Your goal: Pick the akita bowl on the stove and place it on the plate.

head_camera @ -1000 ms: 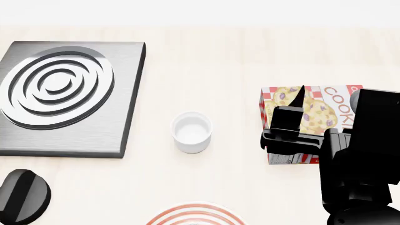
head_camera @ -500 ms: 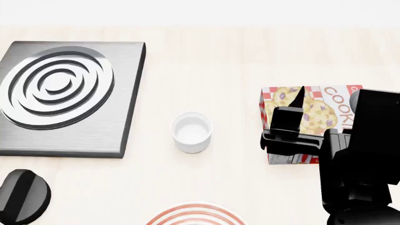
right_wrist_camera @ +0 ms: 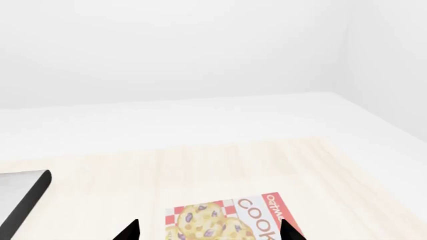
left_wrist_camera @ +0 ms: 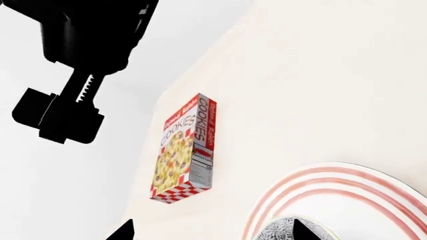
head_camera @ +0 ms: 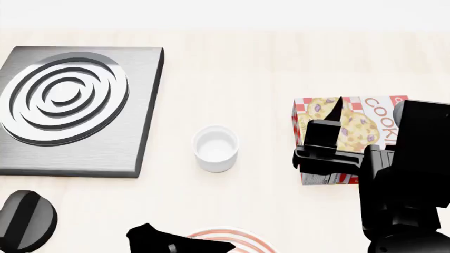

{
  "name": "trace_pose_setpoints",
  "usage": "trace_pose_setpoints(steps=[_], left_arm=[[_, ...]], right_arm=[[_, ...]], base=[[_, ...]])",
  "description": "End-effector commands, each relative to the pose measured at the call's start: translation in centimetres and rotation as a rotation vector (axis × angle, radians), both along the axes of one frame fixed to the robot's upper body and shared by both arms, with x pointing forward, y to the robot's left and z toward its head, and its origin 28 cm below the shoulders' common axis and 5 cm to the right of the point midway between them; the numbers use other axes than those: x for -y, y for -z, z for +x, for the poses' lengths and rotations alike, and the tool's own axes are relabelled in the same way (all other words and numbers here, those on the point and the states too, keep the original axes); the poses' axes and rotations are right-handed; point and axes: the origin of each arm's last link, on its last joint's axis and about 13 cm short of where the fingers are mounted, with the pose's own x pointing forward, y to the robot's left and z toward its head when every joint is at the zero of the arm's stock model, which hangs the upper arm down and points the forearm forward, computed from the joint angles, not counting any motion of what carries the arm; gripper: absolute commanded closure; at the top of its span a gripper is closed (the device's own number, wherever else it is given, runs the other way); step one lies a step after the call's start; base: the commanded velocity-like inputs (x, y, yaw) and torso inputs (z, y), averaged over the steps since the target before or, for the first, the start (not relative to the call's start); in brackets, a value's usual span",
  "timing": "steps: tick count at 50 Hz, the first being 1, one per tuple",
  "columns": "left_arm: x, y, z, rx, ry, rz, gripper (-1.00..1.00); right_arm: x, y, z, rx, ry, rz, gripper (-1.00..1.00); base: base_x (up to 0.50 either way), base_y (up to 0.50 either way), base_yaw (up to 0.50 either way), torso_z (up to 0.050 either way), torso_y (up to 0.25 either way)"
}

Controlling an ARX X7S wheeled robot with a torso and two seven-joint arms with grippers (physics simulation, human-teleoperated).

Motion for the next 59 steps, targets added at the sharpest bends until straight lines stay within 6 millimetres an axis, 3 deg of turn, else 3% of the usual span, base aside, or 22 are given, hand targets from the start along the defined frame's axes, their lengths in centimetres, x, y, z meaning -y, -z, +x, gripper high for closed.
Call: trace_pose_setpoints(steps=[1, 9, 38, 59], left_arm=[[0.8, -2.8, 0.0, 0.004, -0.011, -0.17, -1.0], [0.9, -5.8, 0.0, -0.003, -0.027, -0.332, -1.0], [-2.3, -10.4, 3.0, -0.072, -0.227, -0.768, -1.0], [-4.3, -11.5, 4.2, -0.117, -0.308, -0.934, -1.0]], right_arm=[[0.1, -0.1, 0.1, 0.012, 0.004, 0.021, -1.0], [0.1, 0.0, 0.1, 0.012, 0.005, 0.021, -1.0], [0.1, -0.1, 0.1, 0.011, 0.005, 0.021, -1.0], [0.2, 0.0, 0.2, 0.008, 0.007, 0.021, -1.0]], base=[[0.0, 0.0, 0.0, 0.0, 0.0], [0.0, 0.0, 0.0, 0.0, 0.0], [0.0, 0.0, 0.0, 0.0, 0.0], [0.0, 0.0, 0.0, 0.0, 0.0]])
